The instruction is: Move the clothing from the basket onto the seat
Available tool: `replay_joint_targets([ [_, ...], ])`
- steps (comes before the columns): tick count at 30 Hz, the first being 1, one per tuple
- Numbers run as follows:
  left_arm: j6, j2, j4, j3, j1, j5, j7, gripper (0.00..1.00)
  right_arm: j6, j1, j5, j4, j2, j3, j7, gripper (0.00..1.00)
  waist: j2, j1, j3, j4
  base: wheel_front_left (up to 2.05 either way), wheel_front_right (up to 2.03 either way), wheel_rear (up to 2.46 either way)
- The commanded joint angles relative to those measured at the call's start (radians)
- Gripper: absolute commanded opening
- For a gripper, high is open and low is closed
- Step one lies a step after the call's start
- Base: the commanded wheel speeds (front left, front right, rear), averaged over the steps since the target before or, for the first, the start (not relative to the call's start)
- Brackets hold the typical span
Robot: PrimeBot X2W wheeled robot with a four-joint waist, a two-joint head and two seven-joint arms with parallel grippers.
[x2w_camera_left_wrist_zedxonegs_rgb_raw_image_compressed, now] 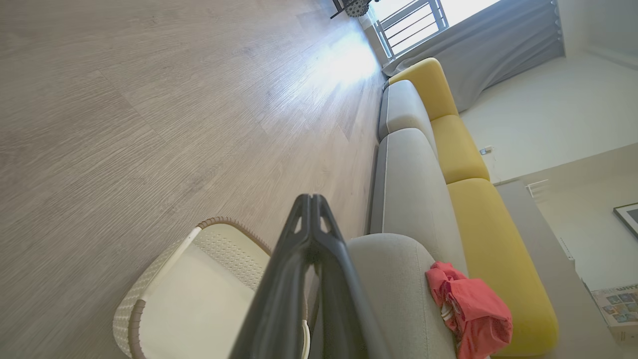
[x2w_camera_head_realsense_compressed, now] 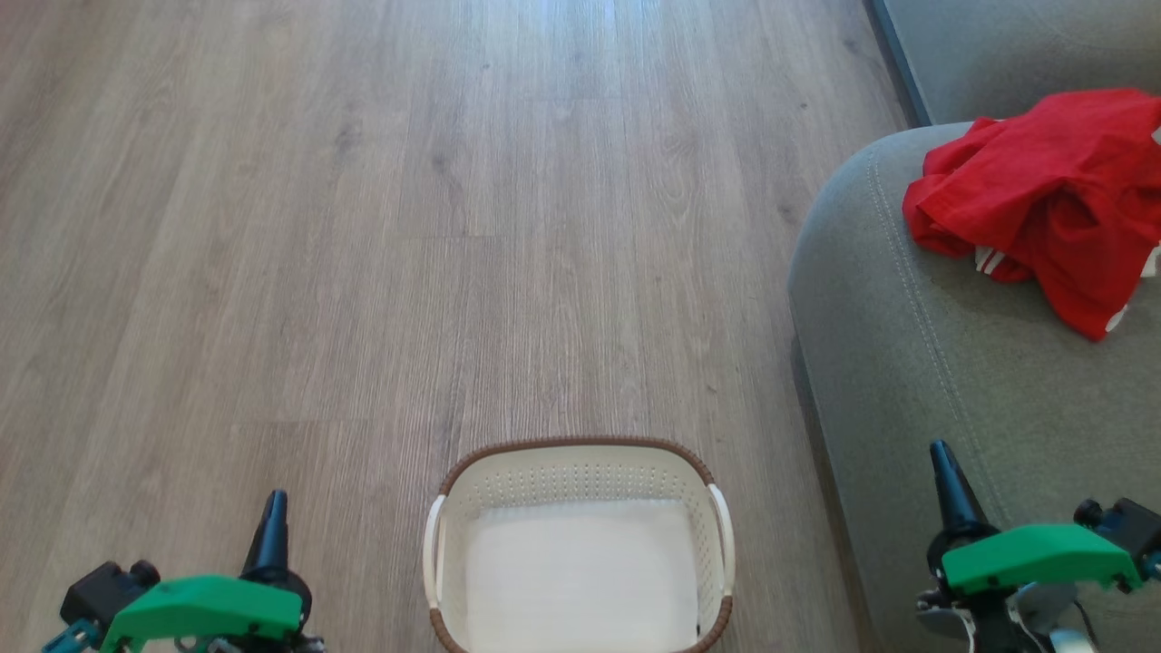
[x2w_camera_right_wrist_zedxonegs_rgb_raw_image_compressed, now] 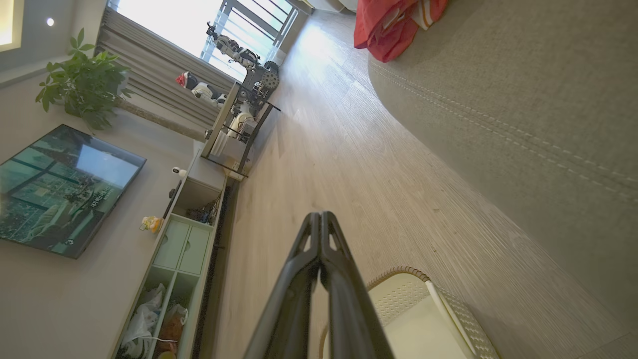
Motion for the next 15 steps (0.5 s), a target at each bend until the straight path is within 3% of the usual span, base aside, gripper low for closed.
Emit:
replay_joint_targets([
  [1,-0.012,0.001,-0.028,0.032,-0.066,-0.03,0.007,0.0,0.0,-0.063,0.035,-0.041,-0.002,0.005,0.012,0.0,-0.0001,0.0,0.001,0.0,0.0,0.0,0.0],
  [15,-0.046,-0.009,-0.024,0.07,-0.097,-0.171,0.047,0.0,0.0,-0.077,0.195,-0.051,-0.001,-0.013,0.053,0.0,-0.0001,0.0,0.006,-0.004,0.0,0.0,0.0],
])
